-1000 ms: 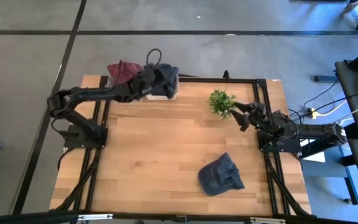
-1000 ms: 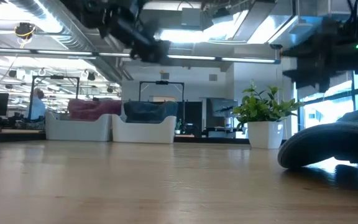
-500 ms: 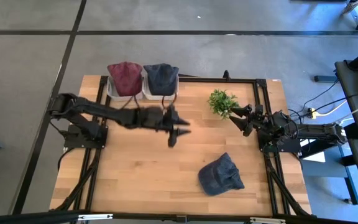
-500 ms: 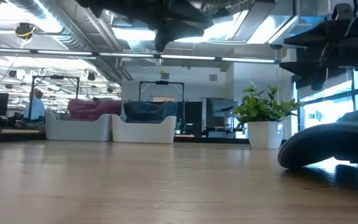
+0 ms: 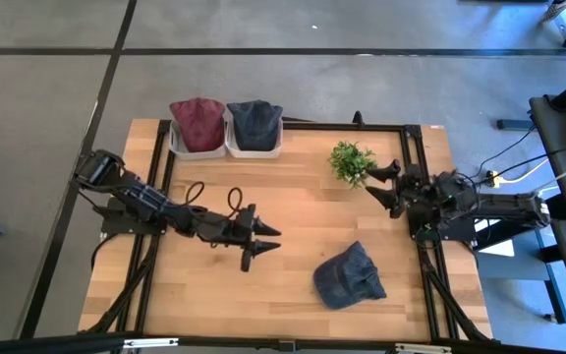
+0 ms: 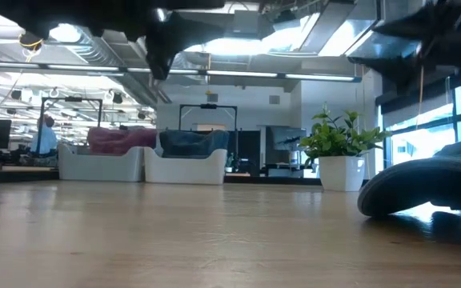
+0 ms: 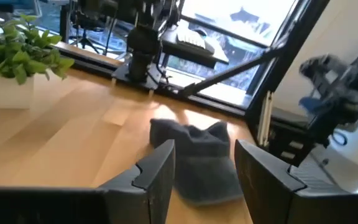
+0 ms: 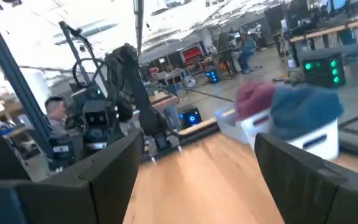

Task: Pick & Place hat
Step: Put the black cap into the white bin

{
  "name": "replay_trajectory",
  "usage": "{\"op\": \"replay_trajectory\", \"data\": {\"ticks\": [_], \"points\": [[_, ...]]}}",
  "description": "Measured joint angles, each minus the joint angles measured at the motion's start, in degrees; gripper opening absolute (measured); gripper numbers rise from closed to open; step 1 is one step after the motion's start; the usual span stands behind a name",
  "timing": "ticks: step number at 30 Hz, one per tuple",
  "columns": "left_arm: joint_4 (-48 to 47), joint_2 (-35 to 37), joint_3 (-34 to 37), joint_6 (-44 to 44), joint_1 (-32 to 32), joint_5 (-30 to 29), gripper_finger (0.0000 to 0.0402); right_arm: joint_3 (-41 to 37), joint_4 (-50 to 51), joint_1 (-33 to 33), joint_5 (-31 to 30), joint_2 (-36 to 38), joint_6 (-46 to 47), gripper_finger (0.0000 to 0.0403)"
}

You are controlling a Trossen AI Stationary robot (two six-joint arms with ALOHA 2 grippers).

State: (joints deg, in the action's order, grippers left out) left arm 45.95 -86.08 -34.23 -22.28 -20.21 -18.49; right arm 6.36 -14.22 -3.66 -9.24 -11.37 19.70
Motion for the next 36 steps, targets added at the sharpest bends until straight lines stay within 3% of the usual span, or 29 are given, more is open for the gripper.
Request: {"op": "replay_trajectory", "data": {"ticks": [5,10,16,27,36], "points": [[0.64,0.0,0.05,-1.83,0.29,-1.87,0.0159,12.98,13.22,0.0,-0.17,-8.8,-1.15,0.0314],[2.29,0.0,0.03,-0.1,1.5,-2.94,0.0162,27.27,37.36,1.34,-2.27,-21.65,8.83,0.0314],[2.3,0.0,0.03,-0.05,2.58,-2.75,0.016,37.56,53.65,9.66,7.22,-33.66,23.29,0.0314],[2.32,0.0,0.03,0.48,4.6,-2.64,0.0161,39.12,56.94,34.38,7.14,-46.24,55.9,0.0314],[2.14,0.0,0.03,0.54,5.11,-2.64,0.0161,39.09,56.39,48.78,7.77,-56.98,83.71,0.0314]]}}
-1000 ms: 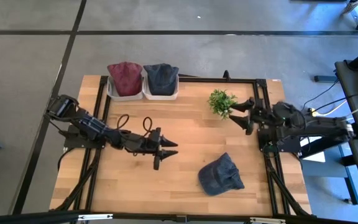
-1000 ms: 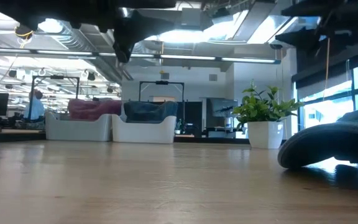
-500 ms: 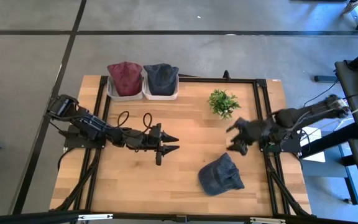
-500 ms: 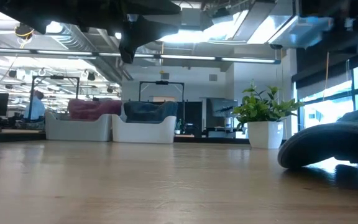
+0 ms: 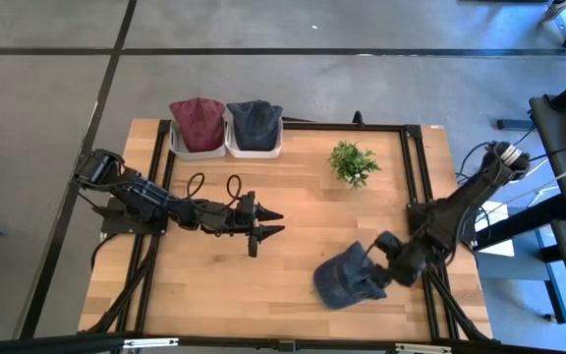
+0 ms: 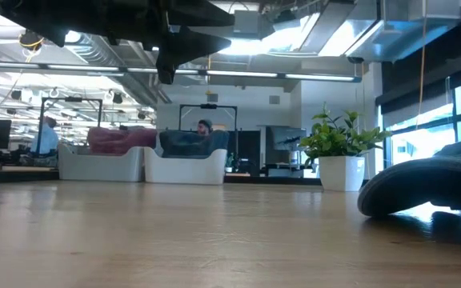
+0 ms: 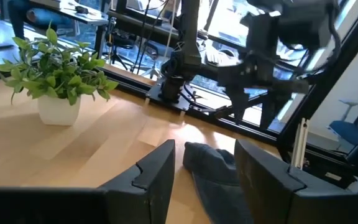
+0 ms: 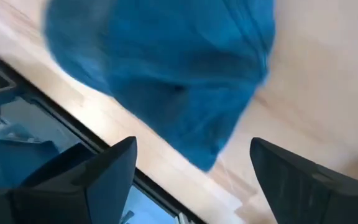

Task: Pick & Place hat
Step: Put the black cap into the white bin

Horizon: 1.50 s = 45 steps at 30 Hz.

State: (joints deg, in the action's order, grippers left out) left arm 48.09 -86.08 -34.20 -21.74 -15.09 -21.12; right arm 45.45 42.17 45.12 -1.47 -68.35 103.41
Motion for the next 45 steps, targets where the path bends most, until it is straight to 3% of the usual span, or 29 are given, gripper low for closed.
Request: {"op": "replay_trajectory", "data": {"ticks": [6,15,26,39,45], "points": [[-0.3,0.0,-0.02,0.11,0.0,0.02,0.0159,0.0,-1.83,5.7,0.17,-6.32,10.53,0.0314],[-0.28,0.0,-0.02,0.08,0.0,0.08,0.016,-0.02,-1.68,6.14,-3.35,-13.55,15.33,0.0314],[-0.3,0.0,-0.02,-0.15,-0.2,0.84,0.0159,-0.04,-3.4,6.4,-5.48,-12.52,20.64,0.0314],[-2.11,0.02,-0.04,-0.09,0.26,0.83,0.0162,-0.04,-8.88,7.57,-6.06,-12.64,14.62,0.0314],[-2.13,0.02,-0.04,-0.12,0.26,0.83,0.016,-0.04,-10.29,7.59,-6.22,-12.88,20.48,0.0314]]}}
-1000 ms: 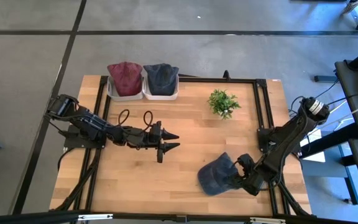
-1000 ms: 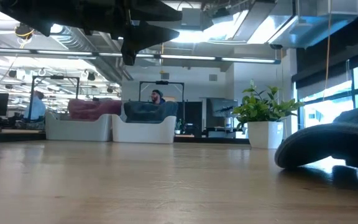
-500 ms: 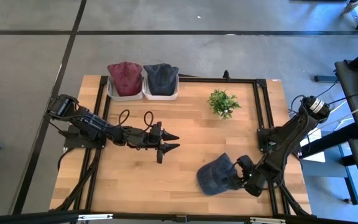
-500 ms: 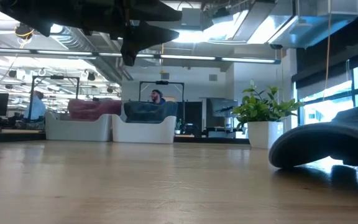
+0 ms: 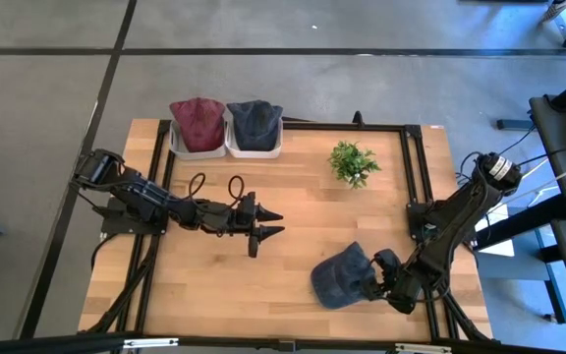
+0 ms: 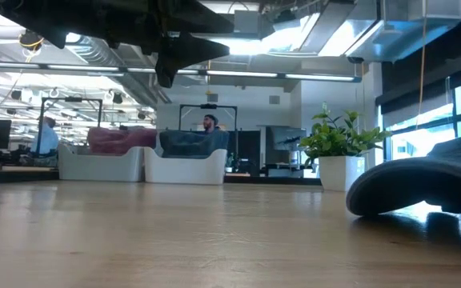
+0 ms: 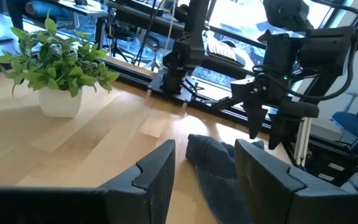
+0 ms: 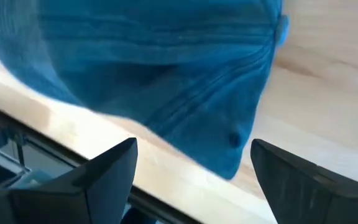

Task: Pick & Place hat
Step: Put the black cap into the white bin

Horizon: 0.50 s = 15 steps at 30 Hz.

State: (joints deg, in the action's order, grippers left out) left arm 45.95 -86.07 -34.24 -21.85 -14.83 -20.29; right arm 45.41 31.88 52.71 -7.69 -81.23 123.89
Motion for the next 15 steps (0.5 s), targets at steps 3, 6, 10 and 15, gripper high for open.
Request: {"op": "replay_trajectory", "data": {"ticks": [3,6,10,15], "points": [[0.0,-0.02,0.0,0.01,0.0,0.02,0.0162,0.0,0.31,0.0,-1.72,-0.09,0.58,0.0314],[0.0,-0.01,0.0,-0.04,0.0,0.01,0.016,0.0,0.32,0.0,-2.43,-0.04,2.1,0.0314],[0.01,-0.02,0.0,-0.04,0.0,-0.01,0.016,0.0,2.91,0.0,-3.23,-0.02,5.23,0.0314],[0.0,-0.02,0.0,-0.02,0.0,-0.18,0.0161,0.0,7.28,0.0,-3.27,-0.02,9.24,0.0314]]}}
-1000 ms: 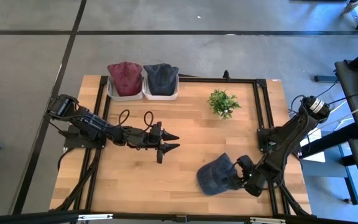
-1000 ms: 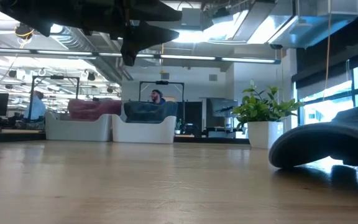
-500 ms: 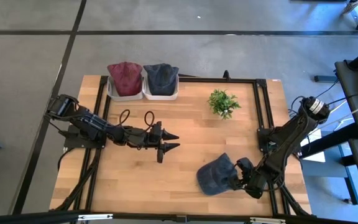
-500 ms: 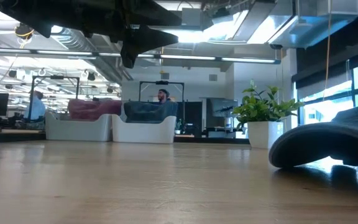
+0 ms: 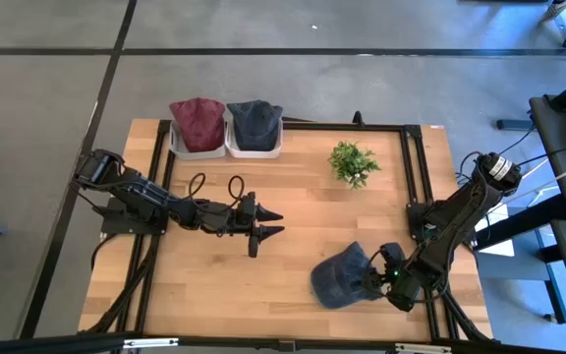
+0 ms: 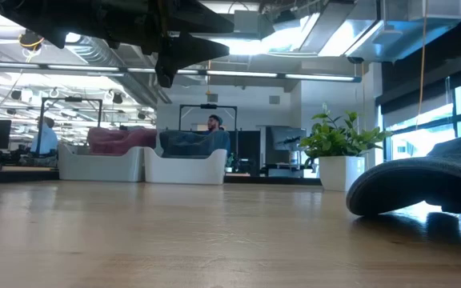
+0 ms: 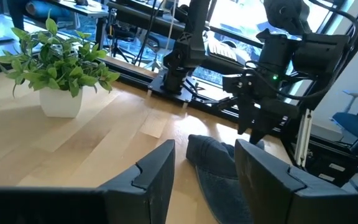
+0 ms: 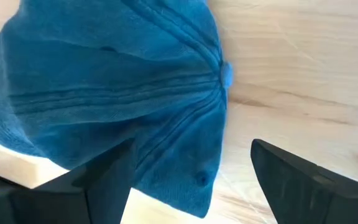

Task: Pick & Place hat
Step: Put the black cap into the white bin

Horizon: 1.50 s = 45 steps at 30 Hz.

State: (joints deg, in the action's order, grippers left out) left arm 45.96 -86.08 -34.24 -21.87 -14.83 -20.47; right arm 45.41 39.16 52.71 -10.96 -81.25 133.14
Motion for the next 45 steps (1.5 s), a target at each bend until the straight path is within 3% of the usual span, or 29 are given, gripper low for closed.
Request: {"op": "replay_trajectory", "data": {"ticks": [7,17,29,33,45], "points": [[-0.6,0.0,0.0,-0.02,0.0,-0.02,0.0162,0.0,-0.88,-0.02,-0.15,-1.43,-0.06,0.0314],[-1.2,0.0,0.0,-1.14,0.0,-0.02,0.0162,0.09,-2.82,-0.99,0.0,-10.19,-0.04,0.0314],[-1.17,0.0,0.0,-1.51,0.0,-0.03,0.016,0.48,-1.12,-1.11,0.53,-13.3,-7.93,0.0309],[-1.16,0.0,0.0,-1.51,0.0,-0.04,0.0161,0.46,-0.75,-1.14,0.97,-13.4,-10.41,0.0277],[-1.18,0.0,0.0,-1.48,0.0,-0.04,0.0162,0.2,1.0,-1.13,1.75,-13.49,-10.79,0.0122]]}}
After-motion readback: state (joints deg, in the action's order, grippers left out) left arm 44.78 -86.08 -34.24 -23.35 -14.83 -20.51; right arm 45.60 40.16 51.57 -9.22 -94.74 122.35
